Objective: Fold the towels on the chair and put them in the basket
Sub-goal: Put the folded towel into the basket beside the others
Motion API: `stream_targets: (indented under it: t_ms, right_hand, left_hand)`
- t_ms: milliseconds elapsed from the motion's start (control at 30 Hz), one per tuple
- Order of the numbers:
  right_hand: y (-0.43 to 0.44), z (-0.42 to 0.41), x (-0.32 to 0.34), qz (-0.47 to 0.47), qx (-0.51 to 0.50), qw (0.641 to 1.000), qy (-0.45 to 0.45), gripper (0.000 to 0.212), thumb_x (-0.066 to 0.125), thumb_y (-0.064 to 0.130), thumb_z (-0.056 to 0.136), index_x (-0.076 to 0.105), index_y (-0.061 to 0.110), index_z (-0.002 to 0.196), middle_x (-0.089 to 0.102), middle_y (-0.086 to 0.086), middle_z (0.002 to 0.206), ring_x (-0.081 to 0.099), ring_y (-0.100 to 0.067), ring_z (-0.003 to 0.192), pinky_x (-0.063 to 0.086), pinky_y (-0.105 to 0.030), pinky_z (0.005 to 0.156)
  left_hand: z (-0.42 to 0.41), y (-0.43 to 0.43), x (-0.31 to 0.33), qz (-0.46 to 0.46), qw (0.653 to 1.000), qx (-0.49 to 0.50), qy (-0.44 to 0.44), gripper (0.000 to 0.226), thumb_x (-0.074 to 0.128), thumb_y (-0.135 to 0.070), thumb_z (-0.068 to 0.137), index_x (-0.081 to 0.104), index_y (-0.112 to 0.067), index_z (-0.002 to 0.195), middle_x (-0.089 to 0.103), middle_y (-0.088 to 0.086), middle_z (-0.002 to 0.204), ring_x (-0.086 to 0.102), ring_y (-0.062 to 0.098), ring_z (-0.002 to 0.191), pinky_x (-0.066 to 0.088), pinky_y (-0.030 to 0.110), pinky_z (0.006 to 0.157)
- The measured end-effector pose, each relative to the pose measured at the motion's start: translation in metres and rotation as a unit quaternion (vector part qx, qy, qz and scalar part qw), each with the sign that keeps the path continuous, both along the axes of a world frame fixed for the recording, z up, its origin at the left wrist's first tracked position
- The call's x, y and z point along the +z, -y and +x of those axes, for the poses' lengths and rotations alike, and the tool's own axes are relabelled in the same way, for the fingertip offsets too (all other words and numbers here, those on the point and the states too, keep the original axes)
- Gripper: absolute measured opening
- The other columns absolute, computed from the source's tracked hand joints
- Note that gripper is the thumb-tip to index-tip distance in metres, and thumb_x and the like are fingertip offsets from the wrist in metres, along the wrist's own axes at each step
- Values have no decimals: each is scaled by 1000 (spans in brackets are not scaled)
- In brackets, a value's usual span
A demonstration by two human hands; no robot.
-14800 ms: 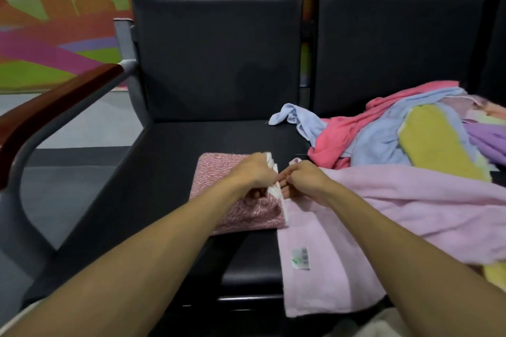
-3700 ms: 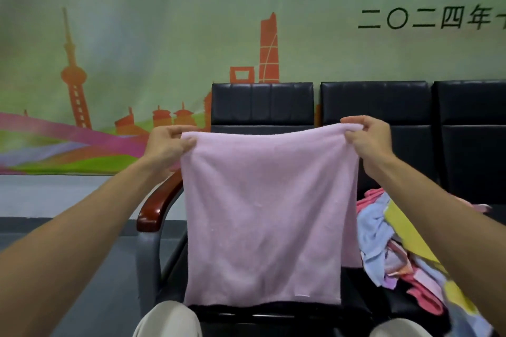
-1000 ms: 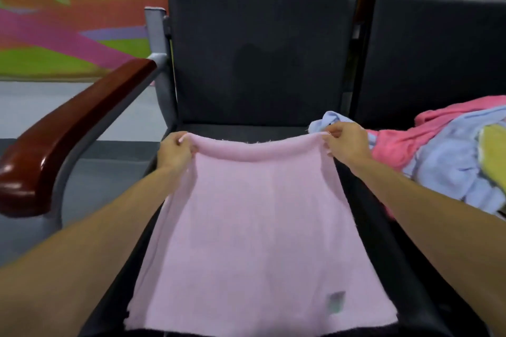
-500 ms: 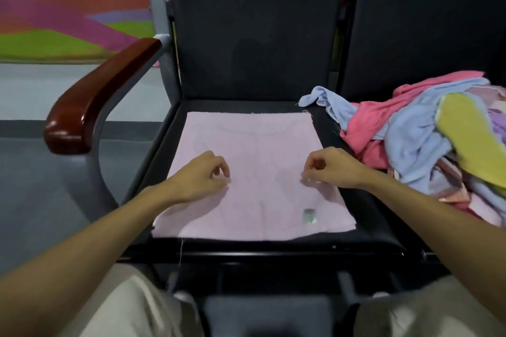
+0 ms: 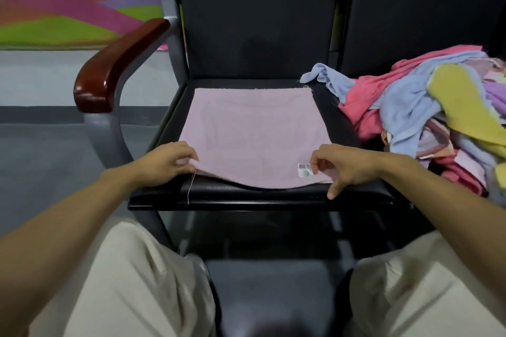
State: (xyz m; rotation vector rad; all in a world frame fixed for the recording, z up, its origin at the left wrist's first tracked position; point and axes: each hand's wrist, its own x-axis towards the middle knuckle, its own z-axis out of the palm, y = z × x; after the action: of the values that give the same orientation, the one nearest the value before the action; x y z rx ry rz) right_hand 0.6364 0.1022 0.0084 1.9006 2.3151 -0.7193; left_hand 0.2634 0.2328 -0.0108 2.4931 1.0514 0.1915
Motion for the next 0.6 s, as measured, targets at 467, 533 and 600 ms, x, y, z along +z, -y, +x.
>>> stream_targets:
  t_ms: [467,533,600]
  right_hand:
    - [-19,17,-7,55,-22,998,-31,13,64,18,90,56,25,83,60,8,80,51,-8,73,40,-25,74]
    - [-23,18,-6,54,-35,998,-27,24,57,14,94,49,26,74,54,8,71,45,-6,65,37,-26,68]
    - [-26,17,-7,43,-61,996,-40,29,47,11,99,45,26,74,49,9,73,43,-9,68,35,-26,68]
  left_hand:
    - [40,-30,-10,4,985,146,96,11,50,-19,99,59,-17,94,62,0,97,54,17,92,35,24,75]
    - [37,-34,-7,-19,979,155,132,13,51,-19,99,59,-20,88,63,-4,95,55,14,92,39,18,73]
    - [33,-32,-4,-68,970,169,162,12,52,-22,98,59,-22,88,61,-9,95,54,11,90,39,12,76]
